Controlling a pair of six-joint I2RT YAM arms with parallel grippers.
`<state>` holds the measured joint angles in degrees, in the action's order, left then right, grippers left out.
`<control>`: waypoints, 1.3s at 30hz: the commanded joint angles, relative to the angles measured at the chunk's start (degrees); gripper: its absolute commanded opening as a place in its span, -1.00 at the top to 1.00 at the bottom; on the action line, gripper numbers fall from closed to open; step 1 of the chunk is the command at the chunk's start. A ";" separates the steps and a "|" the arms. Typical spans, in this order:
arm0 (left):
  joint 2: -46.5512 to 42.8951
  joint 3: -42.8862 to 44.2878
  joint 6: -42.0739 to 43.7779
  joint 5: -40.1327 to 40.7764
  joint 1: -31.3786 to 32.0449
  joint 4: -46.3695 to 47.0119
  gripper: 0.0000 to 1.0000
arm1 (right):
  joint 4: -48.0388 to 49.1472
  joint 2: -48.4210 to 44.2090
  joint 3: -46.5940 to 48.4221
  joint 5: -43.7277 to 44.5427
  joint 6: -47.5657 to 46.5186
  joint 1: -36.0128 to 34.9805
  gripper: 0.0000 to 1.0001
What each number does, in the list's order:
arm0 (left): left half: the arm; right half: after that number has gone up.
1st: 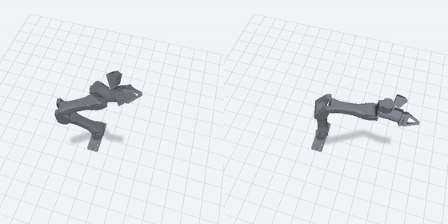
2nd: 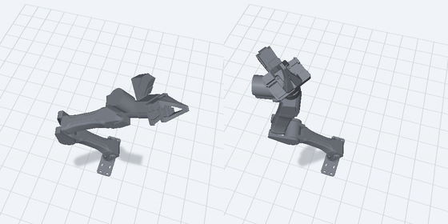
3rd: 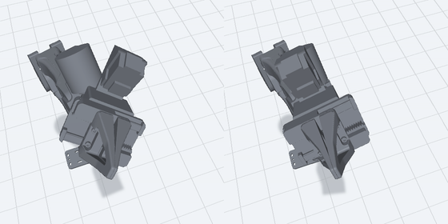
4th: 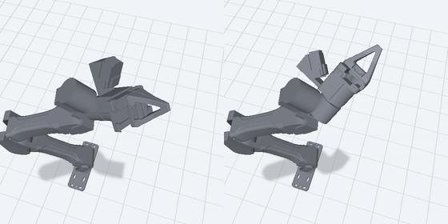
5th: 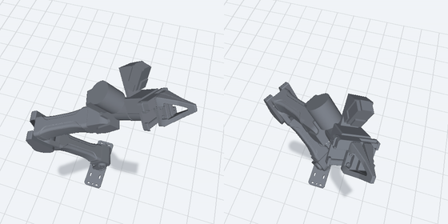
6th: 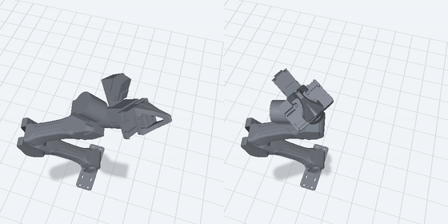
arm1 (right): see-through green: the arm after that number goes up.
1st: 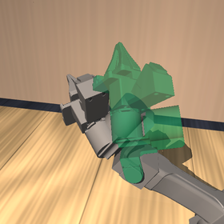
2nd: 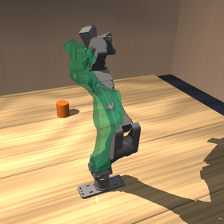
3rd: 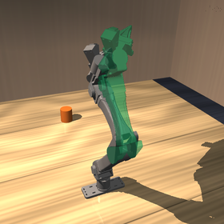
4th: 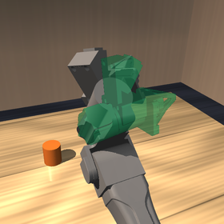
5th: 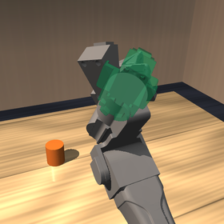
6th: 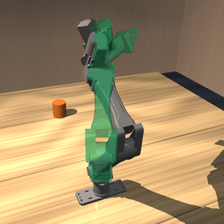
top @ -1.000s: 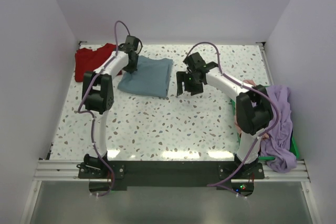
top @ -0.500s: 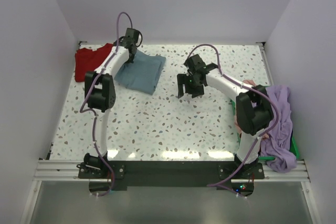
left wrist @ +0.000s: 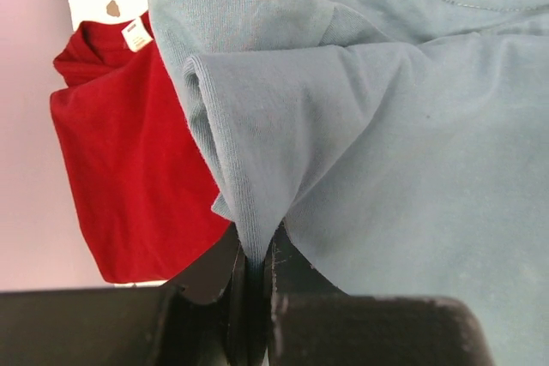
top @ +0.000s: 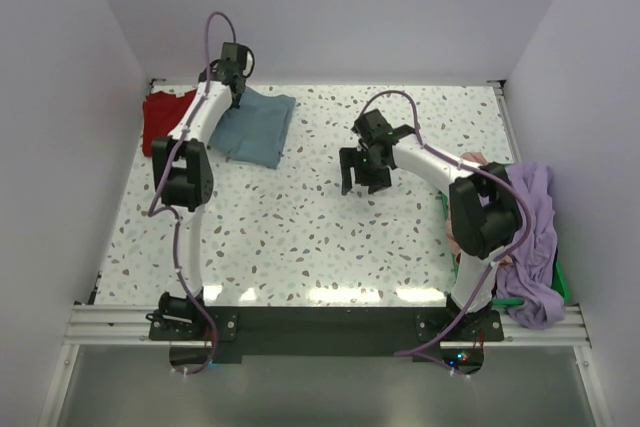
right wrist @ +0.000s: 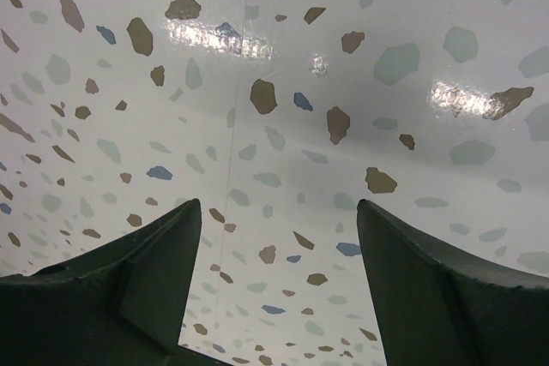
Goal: Fold and stack the t-shirts
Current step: Neatly place the folded tshirt to the corner
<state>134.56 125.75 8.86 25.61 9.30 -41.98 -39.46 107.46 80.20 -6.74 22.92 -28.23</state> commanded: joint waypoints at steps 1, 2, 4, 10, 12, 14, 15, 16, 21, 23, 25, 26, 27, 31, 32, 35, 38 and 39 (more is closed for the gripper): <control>-5.97 3.97 2.21 -1.08 -1.48 2.25 1.00 | -0.53 -4.27 -0.40 0.68 0.20 -0.07 -0.53; -6.33 4.15 2.39 -1.52 -1.65 2.34 1.00 | -0.44 -4.45 -0.49 0.68 0.20 0.01 -0.53; -7.20 4.41 2.47 -2.93 -2.00 2.60 1.00 | -0.53 -4.71 -0.92 0.59 0.20 -0.07 -0.53; -8.61 6.17 3.35 -3.55 -2.44 3.21 1.00 | -0.44 -6.21 -2.68 0.68 0.46 0.01 -0.53; -8.88 6.78 3.53 -3.46 -2.79 3.22 1.00 | -0.44 -6.73 -3.38 0.68 0.55 -0.07 -0.53; -9.49 7.05 3.53 -3.46 -3.23 3.22 1.00 | -0.35 -7.26 -3.74 0.68 0.64 -0.07 -0.53; -9.75 7.05 3.44 -3.46 -3.58 3.22 1.00 | -0.44 -7.61 -4.26 0.77 0.64 -0.07 -0.53; -10.28 7.05 3.35 -3.28 -3.76 3.30 1.00 | -0.44 -7.79 -4.44 0.77 0.64 -0.07 -0.53; -12.04 7.05 3.27 -4.33 -5.52 3.66 1.00 | -0.44 -9.02 -6.28 0.68 0.81 0.01 -0.53; -12.66 7.05 3.09 -4.51 -6.22 3.83 1.00 | -0.53 -9.81 -6.81 0.68 0.99 -0.07 -0.53; -13.09 6.87 2.92 -5.30 -7.28 3.74 1.00 | -0.44 -10.42 -7.52 0.68 1.08 0.01 -0.53; -13.18 6.79 2.74 -5.74 -7.63 3.83 1.00 | -0.44 -10.60 -7.78 0.77 1.08 -0.07 -0.53; -13.27 6.70 2.56 -6.35 -8.24 3.83 1.00 | -0.53 -10.87 -8.22 0.77 1.08 -0.07 -0.53; -14.06 6.09 2.12 -7.41 -9.30 4.09 1.00 | -0.44 -12.01 -9.36 0.85 1.34 -0.16 -0.53; -14.33 6.00 2.04 -7.67 -9.30 4.18 1.00 | -0.53 -12.45 -9.63 0.85 1.43 -0.16 -0.53; -14.77 5.20 1.86 -8.12 -9.30 4.18 1.00 | -0.44 -12.80 -10.50 0.77 1.52 -0.25 -0.53; -15.12 4.59 1.68 -8.55 -11.41 4.45 1.00 | -0.44 -13.42 -11.38 0.85 1.60 -0.42 -0.53; -15.12 4.41 1.51 -9.08 -11.84 4.53 1.00 | -0.35 -13.76 -11.56 0.85 1.60 -0.42 -0.53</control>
<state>124.77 129.60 11.03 17.23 -0.36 -41.45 -39.77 96.88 69.41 -6.59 23.77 -28.29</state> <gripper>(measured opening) 0.071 0.764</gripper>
